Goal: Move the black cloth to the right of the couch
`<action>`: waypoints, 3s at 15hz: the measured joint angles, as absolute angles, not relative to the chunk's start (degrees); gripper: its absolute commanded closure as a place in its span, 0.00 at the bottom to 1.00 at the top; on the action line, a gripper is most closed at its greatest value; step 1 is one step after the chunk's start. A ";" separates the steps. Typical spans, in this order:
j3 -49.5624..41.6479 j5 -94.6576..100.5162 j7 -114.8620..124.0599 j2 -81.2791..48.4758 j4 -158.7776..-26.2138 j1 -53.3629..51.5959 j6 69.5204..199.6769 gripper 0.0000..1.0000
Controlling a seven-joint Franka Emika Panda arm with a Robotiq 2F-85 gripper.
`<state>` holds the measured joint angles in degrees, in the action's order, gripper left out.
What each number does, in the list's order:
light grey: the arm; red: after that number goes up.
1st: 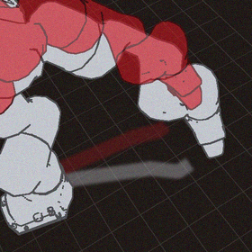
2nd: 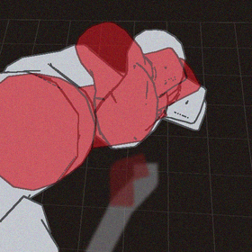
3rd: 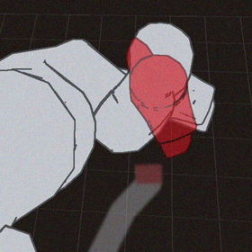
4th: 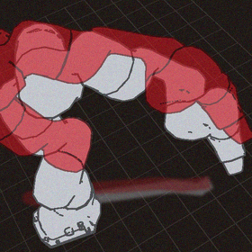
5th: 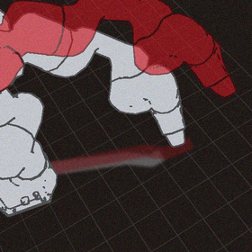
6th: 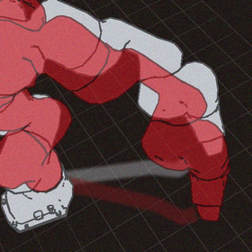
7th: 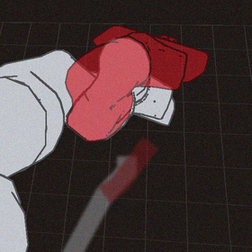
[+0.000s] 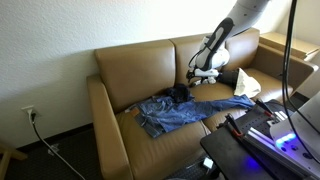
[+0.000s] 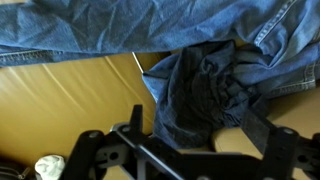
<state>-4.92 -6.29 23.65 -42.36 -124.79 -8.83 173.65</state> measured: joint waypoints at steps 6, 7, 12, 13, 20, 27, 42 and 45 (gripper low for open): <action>-8.42 -10.55 27.87 -48.84 -118.77 -14.83 176.09 0.00; -8.42 -10.59 27.86 -48.84 -118.71 -14.82 176.07 0.00; -9.91 -8.76 22.87 -53.29 -116.97 -15.59 175.55 0.00; -11.19 -8.03 22.50 -55.51 -115.84 -16.70 175.57 0.00; -18.98 -9.67 27.14 -71.51 -100.91 -24.54 175.97 0.00; -22.42 -13.35 34.76 -83.06 -86.68 -25.31 175.68 0.25; -23.20 -10.85 51.73 -84.21 -81.83 -24.21 161.55 1.00; -20.19 -10.95 52.22 -81.27 -81.49 -20.72 159.73 1.00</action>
